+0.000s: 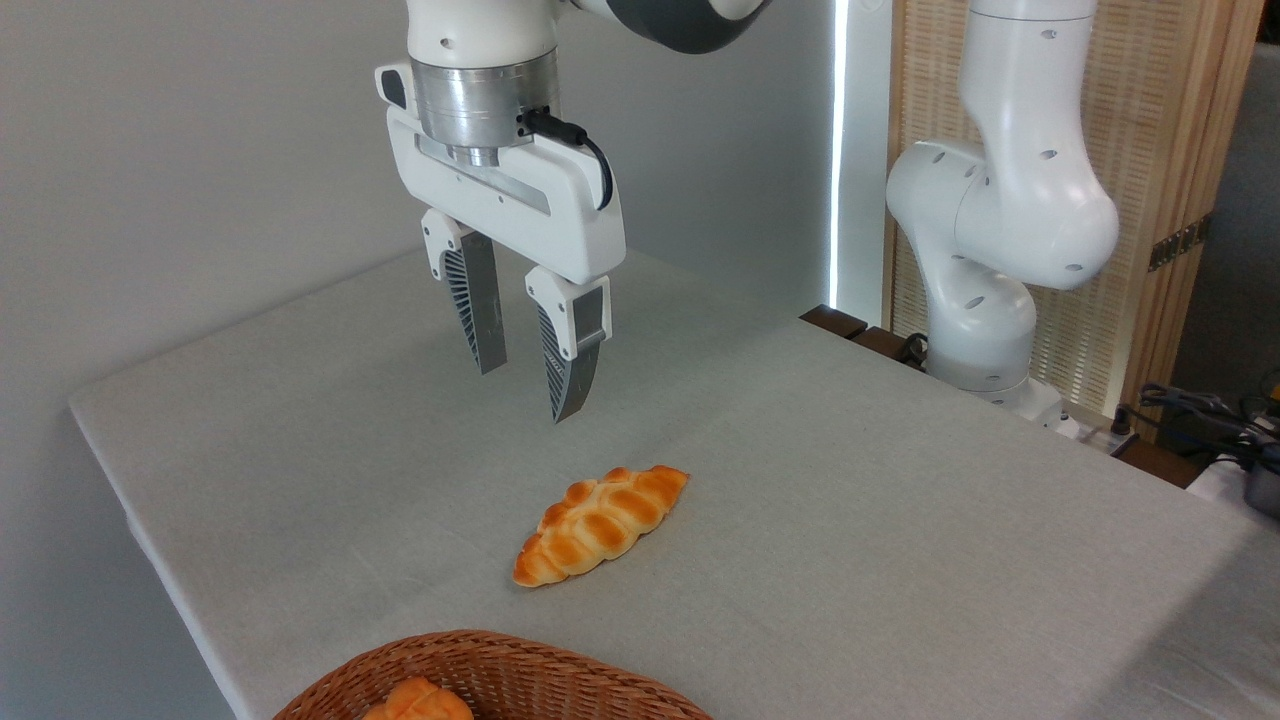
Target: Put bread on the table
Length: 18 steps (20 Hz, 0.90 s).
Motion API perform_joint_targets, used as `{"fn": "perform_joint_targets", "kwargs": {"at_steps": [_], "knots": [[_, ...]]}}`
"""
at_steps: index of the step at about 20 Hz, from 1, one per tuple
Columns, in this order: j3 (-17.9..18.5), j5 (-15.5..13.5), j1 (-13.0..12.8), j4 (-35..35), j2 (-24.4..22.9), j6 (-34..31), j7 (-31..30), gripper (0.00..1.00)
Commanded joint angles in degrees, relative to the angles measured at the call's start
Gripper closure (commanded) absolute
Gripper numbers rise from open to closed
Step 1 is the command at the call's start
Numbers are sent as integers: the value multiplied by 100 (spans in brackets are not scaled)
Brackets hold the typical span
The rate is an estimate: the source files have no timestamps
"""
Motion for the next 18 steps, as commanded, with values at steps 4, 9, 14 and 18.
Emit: {"fn": "perform_joint_targets", "kwargs": {"at_steps": [4,9,14,18], "knots": [[13,-72,-47,94,97,24,-32,0],[4,-72,-56,94,97,15,-32,0],[4,-81,-65,94,97,15,-32,0],[30,-90,-65,111,97,24,-24,0]]}}
